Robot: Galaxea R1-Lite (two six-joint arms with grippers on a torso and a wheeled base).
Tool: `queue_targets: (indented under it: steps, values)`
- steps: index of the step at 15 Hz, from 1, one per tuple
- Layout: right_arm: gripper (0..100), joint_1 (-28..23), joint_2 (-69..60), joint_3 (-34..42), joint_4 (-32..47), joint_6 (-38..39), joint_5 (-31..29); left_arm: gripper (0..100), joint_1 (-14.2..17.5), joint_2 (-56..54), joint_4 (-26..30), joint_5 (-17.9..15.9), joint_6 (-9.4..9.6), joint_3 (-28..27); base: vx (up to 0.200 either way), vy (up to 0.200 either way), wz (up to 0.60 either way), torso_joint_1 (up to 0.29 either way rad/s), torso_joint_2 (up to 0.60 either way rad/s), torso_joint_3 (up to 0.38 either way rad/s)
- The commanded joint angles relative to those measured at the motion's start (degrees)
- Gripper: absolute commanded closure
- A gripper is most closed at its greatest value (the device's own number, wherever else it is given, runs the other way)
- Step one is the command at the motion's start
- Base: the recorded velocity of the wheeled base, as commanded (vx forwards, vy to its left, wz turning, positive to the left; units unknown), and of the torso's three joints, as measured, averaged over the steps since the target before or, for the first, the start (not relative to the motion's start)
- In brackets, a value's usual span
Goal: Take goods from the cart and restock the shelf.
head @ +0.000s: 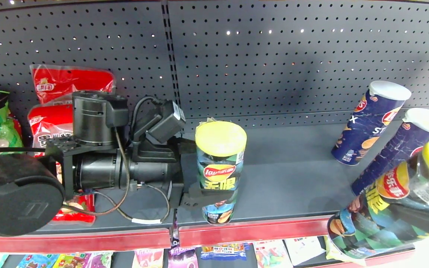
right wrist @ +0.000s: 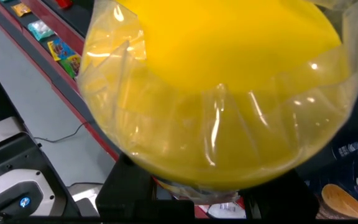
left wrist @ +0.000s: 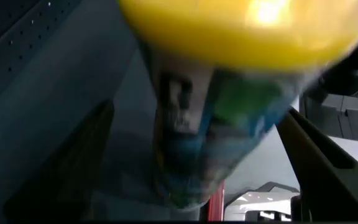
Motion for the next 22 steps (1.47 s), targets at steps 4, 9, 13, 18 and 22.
queue_targets:
  steps: [4, 9, 13, 18, 22]
  values:
    - [100, 1.36, 10.29, -7.58, -0.15, 0.08, 0.08, 0, 4.4, -8.75, -0.58, 1.77, -0.36, 8.78, 0.0, 0.0, 0.0, 0.0, 0.0, 0.0]
    - [100, 2.15, 23.47, -17.42, -3.49, -0.27, -0.01, 0, 5.72, -19.3, -0.5, 8.1, -4.84, 17.66, 0.0, 0.0, 0.0, 0.0, 0.0, 0.0]
    - [100, 3.47, 33.4, -23.4, -8.24, 0.08, 0.34, 0, 8.09, -25.01, -0.58, 8.72, -5.81, 22.76, 0.0, 0.0, 0.0, 0.0, 0.0, 0.0]
    - [100, 3.38, 42.72, -30.6, -8.33, 0.17, 1.66, 0, 8.18, -32.31, -0.14, 11.62, -11.79, 24.17, 0.0, 0.0, 0.0, 0.0, 0.0, 0.0]
    - [100, 3.2, 47.38, -35.26, -8.33, 0.25, 2.89, 0, 8.18, -35.3, -0.14, 14.34, -11.79, 27.15, 0.0, 0.0, 0.0, 0.0, 0.0, 0.0]
